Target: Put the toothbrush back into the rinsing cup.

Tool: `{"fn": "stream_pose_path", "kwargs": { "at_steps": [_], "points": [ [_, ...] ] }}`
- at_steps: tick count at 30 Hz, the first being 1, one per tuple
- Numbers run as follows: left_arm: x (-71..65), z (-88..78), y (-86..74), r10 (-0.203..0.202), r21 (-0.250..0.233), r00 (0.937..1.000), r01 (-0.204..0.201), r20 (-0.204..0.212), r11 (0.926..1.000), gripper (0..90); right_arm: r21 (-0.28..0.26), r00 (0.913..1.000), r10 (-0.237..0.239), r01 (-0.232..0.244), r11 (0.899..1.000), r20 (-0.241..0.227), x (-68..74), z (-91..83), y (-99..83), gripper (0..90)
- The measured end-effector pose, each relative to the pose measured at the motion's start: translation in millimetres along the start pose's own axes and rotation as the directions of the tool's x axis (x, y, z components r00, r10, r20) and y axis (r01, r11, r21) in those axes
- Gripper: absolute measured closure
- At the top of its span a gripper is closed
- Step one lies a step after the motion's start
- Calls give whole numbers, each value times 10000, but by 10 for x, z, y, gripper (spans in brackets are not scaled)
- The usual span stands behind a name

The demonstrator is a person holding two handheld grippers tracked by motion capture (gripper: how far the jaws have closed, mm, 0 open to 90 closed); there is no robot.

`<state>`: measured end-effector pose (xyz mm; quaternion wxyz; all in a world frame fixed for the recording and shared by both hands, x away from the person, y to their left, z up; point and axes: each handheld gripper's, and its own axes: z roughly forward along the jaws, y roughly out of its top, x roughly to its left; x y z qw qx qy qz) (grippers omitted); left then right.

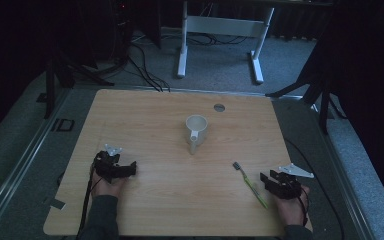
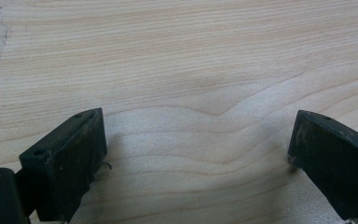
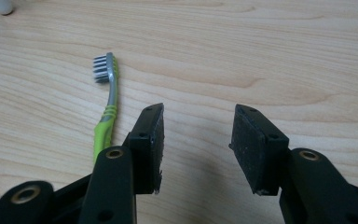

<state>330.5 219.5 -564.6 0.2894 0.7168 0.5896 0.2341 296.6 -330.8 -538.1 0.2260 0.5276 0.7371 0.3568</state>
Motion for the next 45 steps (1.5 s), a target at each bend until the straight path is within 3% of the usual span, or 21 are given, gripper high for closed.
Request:
{"fn": "stream_pose_path", "kwargs": {
  "at_steps": [17, 45],
  "points": [
    [-6, 2, 1, -56, -7, 10000, 56, -22, 10000, 43, -55, 9999, -108, 108, 9999, 19, 19, -70, 38, 533],
    [-11, 13, 11, -70, -8, 10000, 70, -22, 10000, 39, 123, 9997, -217, 216, 9997, 80, 35, -20, 14, 527]
  ]
}}
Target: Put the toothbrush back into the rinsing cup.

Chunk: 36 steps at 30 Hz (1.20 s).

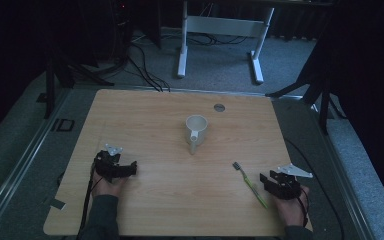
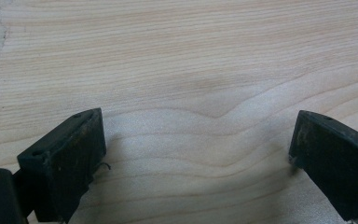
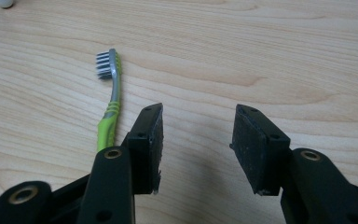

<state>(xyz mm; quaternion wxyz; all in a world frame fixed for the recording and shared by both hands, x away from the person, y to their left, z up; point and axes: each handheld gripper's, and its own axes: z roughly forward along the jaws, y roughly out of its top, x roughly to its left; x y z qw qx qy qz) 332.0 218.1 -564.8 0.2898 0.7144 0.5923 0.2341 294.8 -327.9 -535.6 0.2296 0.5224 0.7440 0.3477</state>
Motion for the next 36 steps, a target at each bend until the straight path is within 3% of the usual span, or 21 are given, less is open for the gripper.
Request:
{"fn": "stream_pose_path", "kwargs": {
  "at_steps": [32, 36],
  "points": [
    [-1, -2, -2, 4, 2, 10000, -4, 0, 10000, 39, -85, 10000, -42, 43, 10000, 50, 23, -45, 18, 526],
    [-2, -2, -3, -4, -1, 10000, 4, -8, 10000, 39, -102, 9998, -214, 215, 9997, 20, 48, -91, 67, 527]
  ]
}}
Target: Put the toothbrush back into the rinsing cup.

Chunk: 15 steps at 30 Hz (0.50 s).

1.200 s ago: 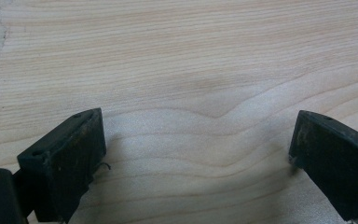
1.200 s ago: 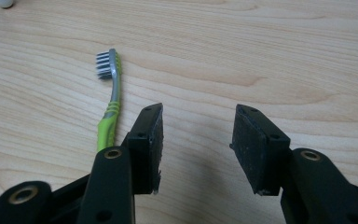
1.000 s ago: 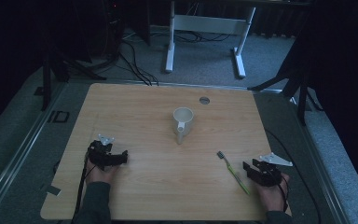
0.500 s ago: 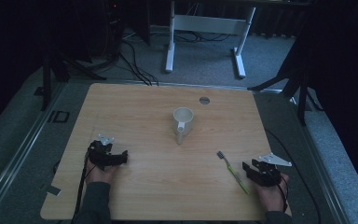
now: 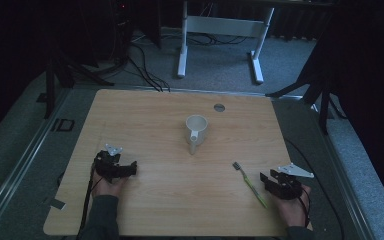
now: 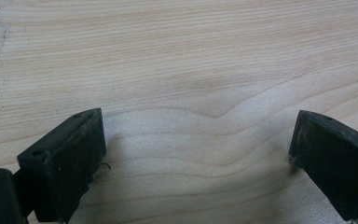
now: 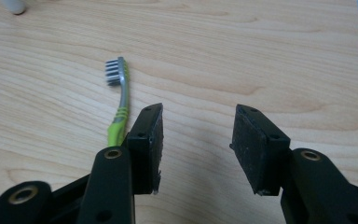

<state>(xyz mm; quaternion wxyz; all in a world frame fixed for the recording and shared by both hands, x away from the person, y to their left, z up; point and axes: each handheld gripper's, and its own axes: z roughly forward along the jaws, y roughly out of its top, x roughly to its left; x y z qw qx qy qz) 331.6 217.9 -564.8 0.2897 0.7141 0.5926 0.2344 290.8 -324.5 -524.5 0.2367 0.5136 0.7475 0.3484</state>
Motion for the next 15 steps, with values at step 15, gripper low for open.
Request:
{"fn": "stream_pose_path", "kwargs": {
  "at_steps": [15],
  "points": [
    [0, 0, -1, -3, -5, 10000, 3, 0, 10000, 39, 581, 9965, -733, 755, 9955, -390, 63, -66, 211, 570]
  ]
}}
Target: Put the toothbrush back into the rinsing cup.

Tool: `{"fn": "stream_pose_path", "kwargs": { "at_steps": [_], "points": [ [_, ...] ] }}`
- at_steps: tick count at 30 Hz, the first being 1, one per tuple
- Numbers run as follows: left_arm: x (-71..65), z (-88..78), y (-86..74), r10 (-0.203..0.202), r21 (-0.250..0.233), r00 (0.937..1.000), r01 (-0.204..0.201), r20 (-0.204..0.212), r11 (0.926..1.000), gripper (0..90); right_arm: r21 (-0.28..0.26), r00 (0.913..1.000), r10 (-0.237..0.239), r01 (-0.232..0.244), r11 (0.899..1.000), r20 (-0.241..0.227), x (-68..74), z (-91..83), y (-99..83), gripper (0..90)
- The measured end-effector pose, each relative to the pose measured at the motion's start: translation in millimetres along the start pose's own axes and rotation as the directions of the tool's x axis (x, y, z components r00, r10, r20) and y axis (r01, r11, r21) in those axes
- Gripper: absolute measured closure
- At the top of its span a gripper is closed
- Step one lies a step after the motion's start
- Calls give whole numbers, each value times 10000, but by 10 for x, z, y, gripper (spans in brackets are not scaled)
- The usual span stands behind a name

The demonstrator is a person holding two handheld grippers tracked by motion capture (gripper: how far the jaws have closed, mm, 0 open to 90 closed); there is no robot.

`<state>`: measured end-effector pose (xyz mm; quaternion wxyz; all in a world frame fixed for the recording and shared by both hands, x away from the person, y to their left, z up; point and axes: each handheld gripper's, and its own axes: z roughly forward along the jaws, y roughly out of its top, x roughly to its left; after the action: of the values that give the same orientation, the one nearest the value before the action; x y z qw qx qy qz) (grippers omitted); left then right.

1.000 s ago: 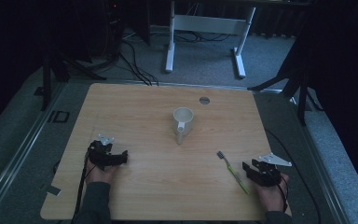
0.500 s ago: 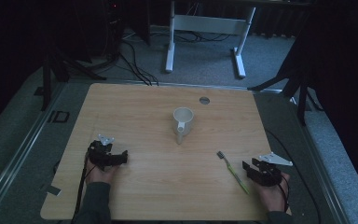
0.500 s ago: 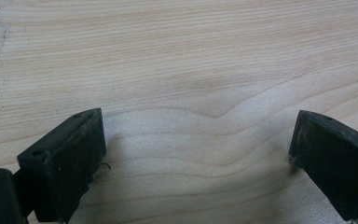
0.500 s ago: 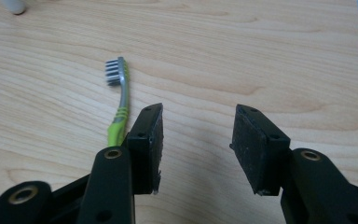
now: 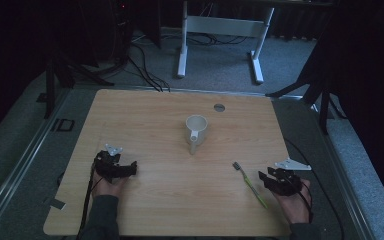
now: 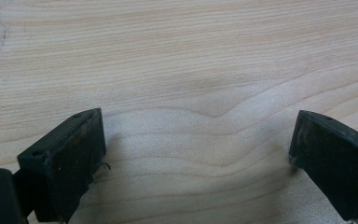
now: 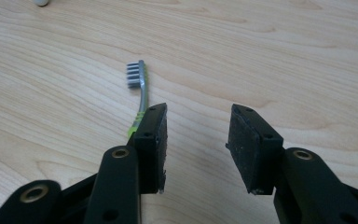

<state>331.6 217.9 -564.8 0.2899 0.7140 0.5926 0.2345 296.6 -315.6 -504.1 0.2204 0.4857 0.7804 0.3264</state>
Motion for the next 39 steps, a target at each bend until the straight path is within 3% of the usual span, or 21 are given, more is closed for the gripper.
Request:
{"fn": "stream_pose_path", "kwargs": {
  "at_steps": [11, 22, 30, 39],
  "points": [
    [0, 0, 0, -1, -1, 10000, 1, 0, 10000, 39, 527, 9994, -266, 278, 9982, -218, 51, -3, 162, 592],
    [0, 0, 0, -1, -1, 10000, 1, 0, 10000, 39, 1178, 9984, -245, 303, 9926, -500, 95, -5, 334, 603],
    [0, 0, 0, -1, 1, 10000, 1, 1, 10000, 39, 1711, 9973, -381, 483, 9841, -622, 122, 14, 452, 610],
    [0, 0, 0, -1, 3, 10000, 1, 0, 10000, 39, 2498, 9954, -630, 791, 9651, -719, 159, 50, 572, 613]
  ]
}}
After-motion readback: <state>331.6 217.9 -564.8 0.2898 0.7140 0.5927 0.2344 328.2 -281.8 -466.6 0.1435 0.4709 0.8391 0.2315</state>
